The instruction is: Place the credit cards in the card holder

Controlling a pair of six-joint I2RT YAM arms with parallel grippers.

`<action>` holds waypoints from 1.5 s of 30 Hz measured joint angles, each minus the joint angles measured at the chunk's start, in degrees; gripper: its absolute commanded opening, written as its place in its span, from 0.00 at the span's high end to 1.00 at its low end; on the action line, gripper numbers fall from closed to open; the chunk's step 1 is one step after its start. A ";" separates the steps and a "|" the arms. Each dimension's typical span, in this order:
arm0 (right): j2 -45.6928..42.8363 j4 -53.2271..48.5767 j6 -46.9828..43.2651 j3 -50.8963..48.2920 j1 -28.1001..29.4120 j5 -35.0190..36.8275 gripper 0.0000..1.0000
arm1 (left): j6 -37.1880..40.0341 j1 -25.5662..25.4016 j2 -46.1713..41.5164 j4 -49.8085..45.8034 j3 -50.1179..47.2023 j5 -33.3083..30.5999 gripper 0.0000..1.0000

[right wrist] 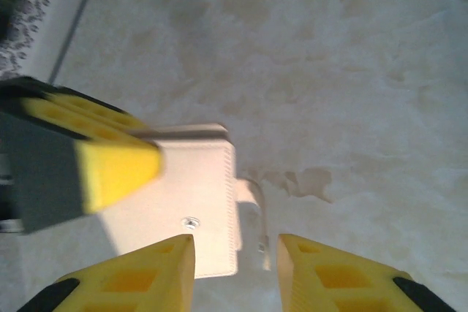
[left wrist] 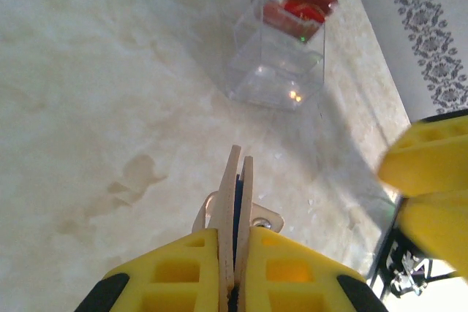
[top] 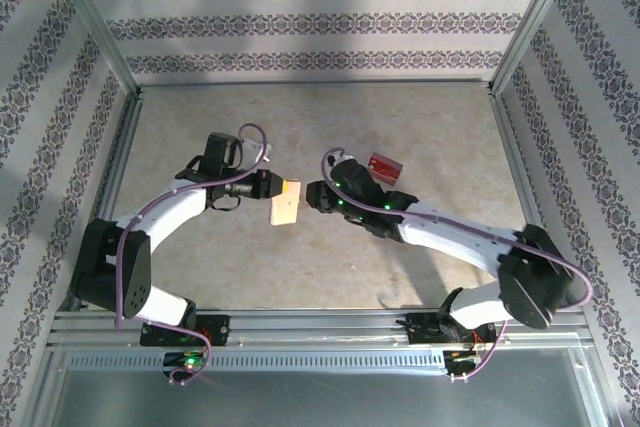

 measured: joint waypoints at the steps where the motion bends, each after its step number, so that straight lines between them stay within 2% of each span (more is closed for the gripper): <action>1: -1.40 -0.55 -0.11 -0.37 0.00 0.04 0.65 | -0.83 -0.87 0.55 0.72 -0.59 0.04 1.00; 4: -3.72 -2.03 0.02 -0.90 0.09 0.02 0.71 | -3.74 -3.37 2.64 2.75 -2.05 0.52 1.00; 10: -2.75 -2.80 2.03 -2.34 1.33 -1.77 0.84 | -7.67 -6.40 8.63 6.36 -2.43 1.57 1.00; 11: -2.14 -2.71 2.40 -2.34 1.64 -2.16 0.85 | -8.13 -6.43 9.73 6.34 -2.21 1.66 0.94; 15: 0.28 -2.21 3.26 -2.45 2.38 -3.82 0.86 | -8.59 -6.43 12.28 6.34 -1.44 1.73 0.46; 18: 2.38 -2.05 4.07 -2.49 2.38 -5.01 0.86 | -7.82 -6.43 13.25 5.42 -0.09 0.15 0.32; 24: 4.22 -2.05 4.63 -2.49 2.32 -6.01 0.87 | -2.08 -6.05 10.14 1.33 1.97 -6.36 0.11; 28: 5.79 -1.49 4.68 -2.10 2.23 -6.95 0.87 | 2.67 -4.74 4.33 -1.62 1.97 -9.29 0.08; 35: 14.88 -1.27 4.72 3.02 2.23 -10.80 0.90 | 10.03 1.68 -1.27 -5.88 1.99 -11.10 0.05; 41: 16.92 -2.40 5.33 4.55 1.55 -11.43 0.91 | 19.87 2.32 -3.91 -11.72 1.99 -9.81 0.07; 45: 16.90 -3.04 5.92 3.98 0.37 -11.41 0.92 | 28.30 1.31 -4.59 -15.34 1.95 -13.22 0.08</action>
